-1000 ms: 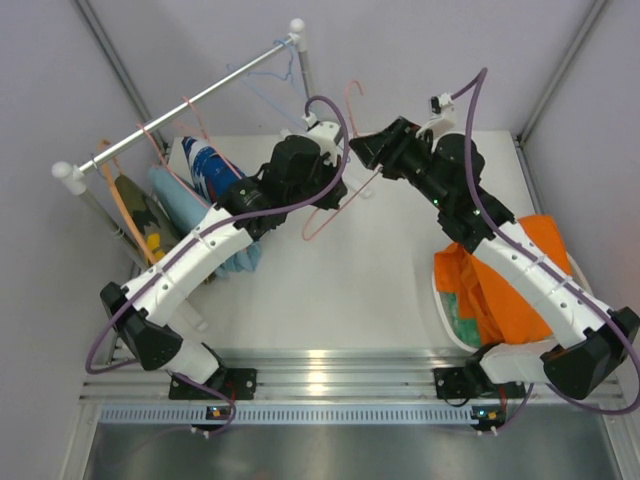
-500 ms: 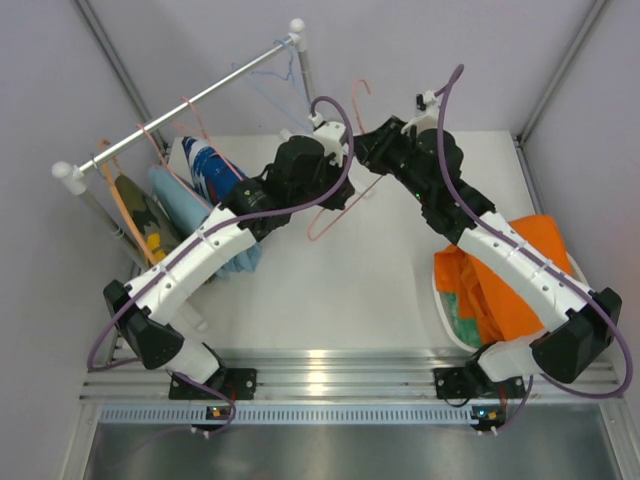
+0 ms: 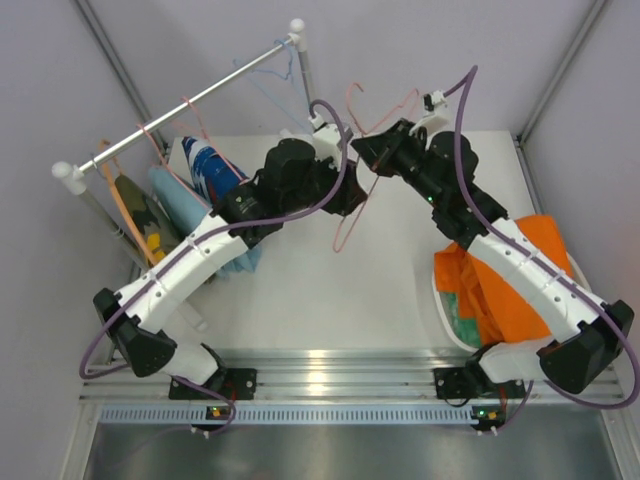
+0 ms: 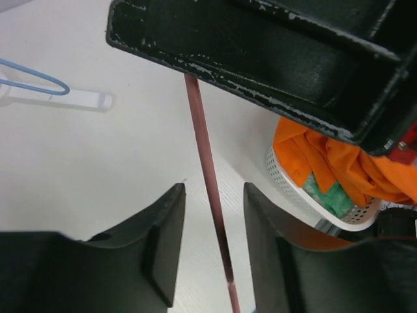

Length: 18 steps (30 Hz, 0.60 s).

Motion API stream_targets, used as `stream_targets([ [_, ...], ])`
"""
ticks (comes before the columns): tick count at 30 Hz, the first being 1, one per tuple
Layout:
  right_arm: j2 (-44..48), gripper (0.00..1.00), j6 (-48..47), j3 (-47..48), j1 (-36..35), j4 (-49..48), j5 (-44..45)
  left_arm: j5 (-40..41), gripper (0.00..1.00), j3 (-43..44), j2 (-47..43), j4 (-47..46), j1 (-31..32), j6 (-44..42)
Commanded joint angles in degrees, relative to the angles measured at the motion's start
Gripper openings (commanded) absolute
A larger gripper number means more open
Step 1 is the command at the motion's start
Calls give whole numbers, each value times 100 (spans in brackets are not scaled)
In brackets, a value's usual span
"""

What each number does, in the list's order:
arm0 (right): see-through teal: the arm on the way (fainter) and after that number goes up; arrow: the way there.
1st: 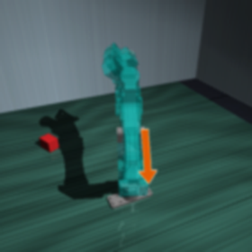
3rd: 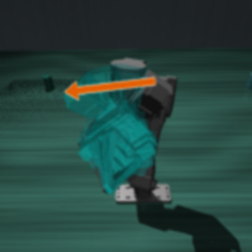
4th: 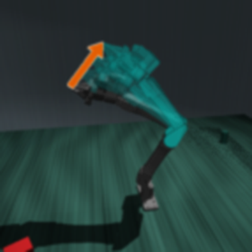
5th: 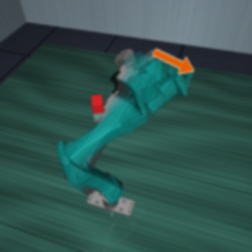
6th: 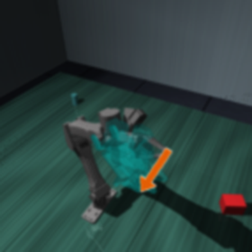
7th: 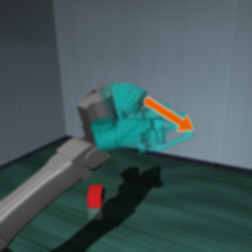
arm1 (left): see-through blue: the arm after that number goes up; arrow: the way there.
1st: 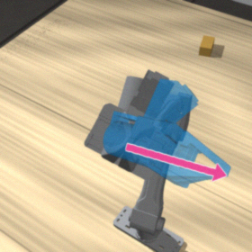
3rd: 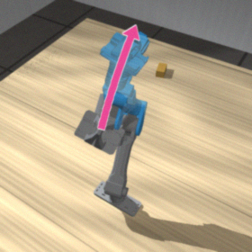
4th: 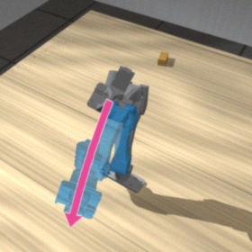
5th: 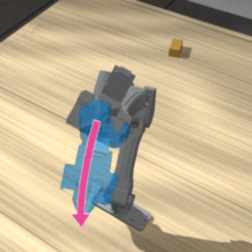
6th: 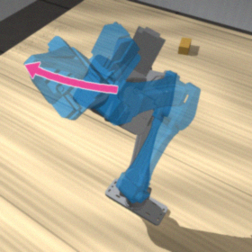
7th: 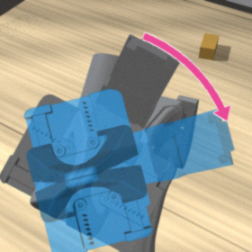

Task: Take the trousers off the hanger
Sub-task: Place the hanger at the clothesline.

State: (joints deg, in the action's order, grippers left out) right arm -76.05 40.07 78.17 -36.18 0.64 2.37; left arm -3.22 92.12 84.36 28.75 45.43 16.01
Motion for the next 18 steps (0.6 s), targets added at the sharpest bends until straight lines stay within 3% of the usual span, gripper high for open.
stream_targets([
  [1,371,0,-114,40,234,-100,-553,-380,50,78,-481,-353,-8,-168],
  [4,477,0,-210,128,392,207,-904,-547,59,0,-701,-466,-60,-308],
  [12,504,0,-545,401,586,1025,-1879,-899,57,-413,-1263,-1274,-227,-932],
  [18,582,0,-580,234,586,1149,-2381,-741,54,-177,-1062,-1609,-236,-1144],
])
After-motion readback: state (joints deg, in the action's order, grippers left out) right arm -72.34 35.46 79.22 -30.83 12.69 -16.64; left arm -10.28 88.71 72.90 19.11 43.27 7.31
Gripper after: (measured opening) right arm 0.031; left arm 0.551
